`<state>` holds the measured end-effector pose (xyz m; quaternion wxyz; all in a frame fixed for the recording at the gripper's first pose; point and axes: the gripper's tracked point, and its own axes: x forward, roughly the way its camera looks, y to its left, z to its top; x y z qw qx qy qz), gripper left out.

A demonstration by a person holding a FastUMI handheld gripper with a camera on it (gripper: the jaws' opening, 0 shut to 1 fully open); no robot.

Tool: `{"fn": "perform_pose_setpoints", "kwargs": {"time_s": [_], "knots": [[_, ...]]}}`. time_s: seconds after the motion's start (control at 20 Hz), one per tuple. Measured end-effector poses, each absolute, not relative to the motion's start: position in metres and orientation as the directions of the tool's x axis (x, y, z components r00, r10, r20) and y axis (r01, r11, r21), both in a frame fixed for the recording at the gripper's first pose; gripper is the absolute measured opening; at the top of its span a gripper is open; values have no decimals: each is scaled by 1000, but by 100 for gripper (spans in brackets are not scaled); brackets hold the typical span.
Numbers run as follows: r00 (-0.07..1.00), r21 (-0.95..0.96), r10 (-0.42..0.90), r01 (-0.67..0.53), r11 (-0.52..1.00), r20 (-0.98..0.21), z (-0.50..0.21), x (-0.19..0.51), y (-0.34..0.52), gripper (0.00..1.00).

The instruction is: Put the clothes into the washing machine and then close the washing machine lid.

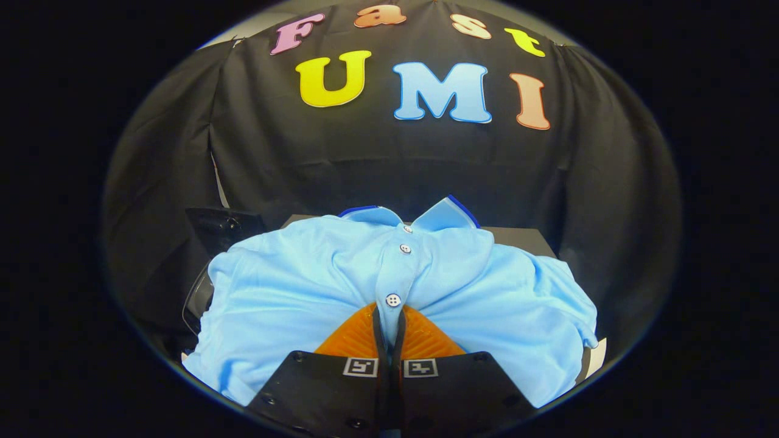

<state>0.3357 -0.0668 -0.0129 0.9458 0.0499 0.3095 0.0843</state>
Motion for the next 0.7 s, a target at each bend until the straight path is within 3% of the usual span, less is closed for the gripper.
{"fn": "perform_pose_setpoints", "kwargs": {"time_s": [0.7], "knots": [[881, 227, 127, -23, 974, -456, 61, 326, -68, 1]]}}
